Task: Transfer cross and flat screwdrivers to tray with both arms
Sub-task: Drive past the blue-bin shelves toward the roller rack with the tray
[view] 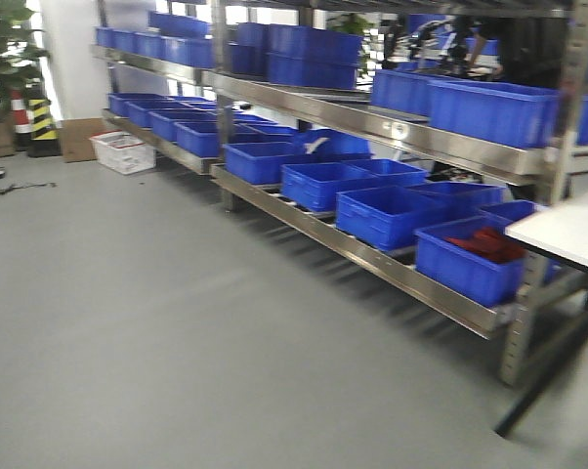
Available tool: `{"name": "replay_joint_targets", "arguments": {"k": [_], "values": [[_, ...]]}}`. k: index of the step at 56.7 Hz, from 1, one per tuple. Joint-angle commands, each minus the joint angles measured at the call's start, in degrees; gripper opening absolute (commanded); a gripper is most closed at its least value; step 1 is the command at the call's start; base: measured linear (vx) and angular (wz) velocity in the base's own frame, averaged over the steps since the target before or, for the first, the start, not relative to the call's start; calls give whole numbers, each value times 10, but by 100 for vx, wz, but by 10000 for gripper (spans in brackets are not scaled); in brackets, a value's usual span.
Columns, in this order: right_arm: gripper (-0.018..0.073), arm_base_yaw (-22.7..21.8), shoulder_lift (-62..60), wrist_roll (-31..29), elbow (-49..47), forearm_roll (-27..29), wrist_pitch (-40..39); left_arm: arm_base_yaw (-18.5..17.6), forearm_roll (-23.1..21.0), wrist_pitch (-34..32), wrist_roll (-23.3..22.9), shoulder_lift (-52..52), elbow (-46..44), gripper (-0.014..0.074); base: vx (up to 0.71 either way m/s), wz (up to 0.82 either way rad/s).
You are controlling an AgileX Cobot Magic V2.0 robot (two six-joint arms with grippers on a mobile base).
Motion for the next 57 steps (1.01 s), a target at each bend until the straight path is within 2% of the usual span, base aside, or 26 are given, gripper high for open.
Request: {"name": "replay_joint_targets", "arguments": {"k": [1,57], "values": [[-8,0,2,-2,-16,0,-55,-4,-9,-52,-2,-2,-15,0,54,43],[-8,0,2,-2,-16,0,-55,-4,-9,-52,-2,-2,-15,0,57,29]]}}
